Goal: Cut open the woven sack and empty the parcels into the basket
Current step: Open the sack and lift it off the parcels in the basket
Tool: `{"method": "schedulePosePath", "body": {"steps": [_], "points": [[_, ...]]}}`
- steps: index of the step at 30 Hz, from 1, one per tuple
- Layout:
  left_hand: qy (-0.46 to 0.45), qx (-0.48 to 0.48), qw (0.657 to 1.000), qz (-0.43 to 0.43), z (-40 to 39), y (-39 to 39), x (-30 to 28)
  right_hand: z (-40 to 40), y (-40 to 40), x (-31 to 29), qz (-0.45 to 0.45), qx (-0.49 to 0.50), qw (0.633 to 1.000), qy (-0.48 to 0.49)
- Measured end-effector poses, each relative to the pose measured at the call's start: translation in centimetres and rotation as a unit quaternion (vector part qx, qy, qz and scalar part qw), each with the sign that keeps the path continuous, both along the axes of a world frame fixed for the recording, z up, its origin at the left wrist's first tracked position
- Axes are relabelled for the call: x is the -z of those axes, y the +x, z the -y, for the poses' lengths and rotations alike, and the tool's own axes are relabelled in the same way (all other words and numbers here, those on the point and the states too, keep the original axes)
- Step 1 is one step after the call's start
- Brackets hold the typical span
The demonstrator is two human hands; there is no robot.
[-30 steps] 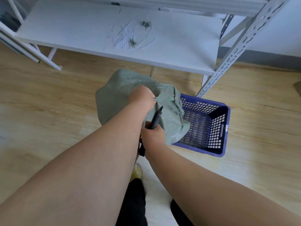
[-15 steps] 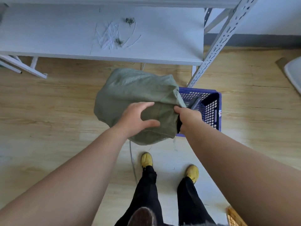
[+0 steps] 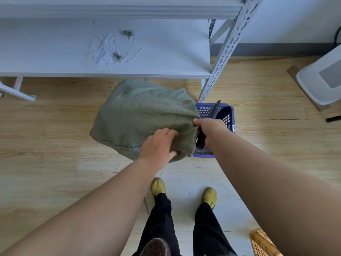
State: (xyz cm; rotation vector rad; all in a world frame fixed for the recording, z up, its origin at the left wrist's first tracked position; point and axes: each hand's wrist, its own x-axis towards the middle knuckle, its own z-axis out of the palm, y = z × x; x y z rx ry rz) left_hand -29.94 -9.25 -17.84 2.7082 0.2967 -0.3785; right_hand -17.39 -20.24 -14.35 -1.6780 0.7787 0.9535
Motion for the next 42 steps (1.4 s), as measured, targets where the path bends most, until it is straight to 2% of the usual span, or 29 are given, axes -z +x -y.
{"method": "schedulePosePath", "body": {"steps": [3, 7, 9, 11, 13, 15, 18, 20, 22, 25, 26, 28, 30, 31, 33, 36, 38, 42], "points": [[-0.006, -0.034, 0.997, 0.076, 1.0, 0.1, 0.2, 0.4, -0.1, -0.1, 0.021, -0.055, 0.998, -0.012], [-0.116, -0.165, 0.977, 0.064, 1.4, 0.4, -1.2, 1.8, 0.6, -0.7, 0.132, -0.155, 0.978, -0.040], [-0.147, -0.177, 0.972, 0.052, 1.0, 0.7, -2.0, 2.3, 1.2, -1.7, 0.212, -0.213, 0.952, -0.052], [-0.176, -0.179, 0.967, 0.048, 0.8, 1.0, -3.1, 2.4, 1.7, -3.5, 0.267, -0.244, 0.932, -0.023], [-0.183, -0.197, 0.961, 0.059, 0.8, 1.6, -3.9, 2.2, 2.0, -5.6, 0.260, -0.296, 0.918, 0.040], [-0.183, -0.235, 0.952, 0.077, 0.9, 2.3, -5.1, 2.1, 1.8, -7.3, 0.230, -0.396, 0.887, 0.067], [-0.198, -0.273, 0.935, 0.111, 1.3, 3.8, -6.8, 2.3, 1.4, -8.3, 0.244, -0.501, 0.830, 0.010], [-0.224, -0.277, 0.925, 0.133, 1.6, 4.8, -7.8, 2.8, 1.8, -8.2, 0.287, -0.477, 0.830, -0.024], [-0.252, -0.265, 0.919, 0.147, 2.1, 5.3, -8.2, 3.5, 2.4, -8.1, 0.309, -0.421, 0.853, -0.005], [-0.254, -0.220, 0.932, 0.133, 2.2, 5.1, -8.1, 4.8, 2.9, -8.2, 0.281, -0.389, 0.877, 0.028], [-0.229, -0.202, 0.946, 0.112, 1.9, 4.8, -7.7, 5.3, 2.9, -8.3, 0.262, -0.388, 0.883, 0.026], [-0.098, -0.137, 0.985, 0.032, 1.2, 4.2, -6.7, 6.5, 3.1, -8.3, 0.211, -0.397, 0.893, 0.003], [0.031, -0.082, 0.994, -0.057, 1.1, 3.4, -5.6, 7.8, 3.8, -8.6, 0.163, -0.411, 0.897, -0.033], [0.049, -0.083, 0.992, -0.082, 1.2, 3.1, -5.1, 8.5, 4.2, -8.9, 0.145, -0.417, 0.896, -0.057], [-0.002, -0.112, 0.989, -0.097, 2.2, 2.8, -4.6, 9.7, 5.0, -9.7, 0.133, -0.440, 0.881, -0.115], [-0.091, -0.136, 0.984, -0.076, 4.3, 4.0, -4.6, 11.0, 5.8, -10.3, 0.165, -0.481, 0.844, -0.168], [-0.093, -0.154, 0.983, -0.040, 5.5, 5.2, -5.3, 11.7, 6.3, -10.6, 0.205, -0.490, 0.833, -0.157], [-0.138, -0.170, 0.975, 0.043, 7.3, 6.8, -7.6, 13.0, 6.6, -11.1, 0.231, -0.483, 0.840, -0.085]]}}
